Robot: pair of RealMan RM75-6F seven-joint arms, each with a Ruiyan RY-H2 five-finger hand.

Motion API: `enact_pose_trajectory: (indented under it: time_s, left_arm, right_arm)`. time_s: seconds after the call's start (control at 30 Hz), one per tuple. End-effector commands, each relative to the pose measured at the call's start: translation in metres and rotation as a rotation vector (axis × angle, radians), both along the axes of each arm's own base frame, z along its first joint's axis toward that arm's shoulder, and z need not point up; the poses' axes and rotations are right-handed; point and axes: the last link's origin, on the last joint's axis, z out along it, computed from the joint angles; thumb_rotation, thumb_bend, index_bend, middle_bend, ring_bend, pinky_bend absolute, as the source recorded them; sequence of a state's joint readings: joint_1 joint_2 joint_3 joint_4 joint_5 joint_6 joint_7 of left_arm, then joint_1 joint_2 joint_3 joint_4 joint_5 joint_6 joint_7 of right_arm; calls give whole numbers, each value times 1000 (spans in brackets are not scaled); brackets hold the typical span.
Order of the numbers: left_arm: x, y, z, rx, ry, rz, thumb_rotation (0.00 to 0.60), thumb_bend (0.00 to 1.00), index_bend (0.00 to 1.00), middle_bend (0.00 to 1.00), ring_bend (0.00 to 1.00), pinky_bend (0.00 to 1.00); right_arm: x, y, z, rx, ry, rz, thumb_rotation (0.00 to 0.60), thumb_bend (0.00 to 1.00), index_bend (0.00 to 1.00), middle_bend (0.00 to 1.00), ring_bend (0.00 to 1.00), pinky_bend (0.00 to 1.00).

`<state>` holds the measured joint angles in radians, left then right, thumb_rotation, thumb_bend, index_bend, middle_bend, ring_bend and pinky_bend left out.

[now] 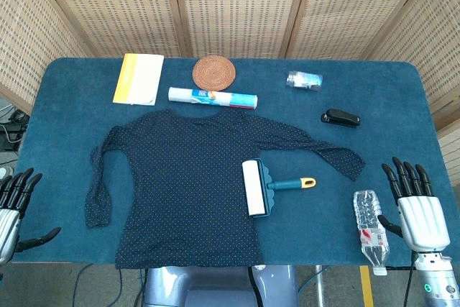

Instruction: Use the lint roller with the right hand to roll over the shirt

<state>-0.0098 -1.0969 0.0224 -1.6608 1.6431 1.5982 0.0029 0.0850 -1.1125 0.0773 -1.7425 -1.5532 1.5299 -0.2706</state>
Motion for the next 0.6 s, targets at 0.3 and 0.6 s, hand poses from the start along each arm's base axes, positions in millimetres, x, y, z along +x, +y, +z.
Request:
enact_pose_trajectory:
  time_s: [0.3, 0.6]
  left_arm:
    - [-1, 1, 1, 8, -1, 4, 600, 0, 0, 0, 0, 0]
    - [-6, 15, -8, -9, 49, 44, 600, 0, 0, 0, 0, 0]
  right_arm:
    - [0, -6, -7, 34, -3, -12, 600, 0, 0, 72, 52, 0]
    - [64, -108, -45, 264, 203, 106, 600, 0, 0, 887, 939, 999]
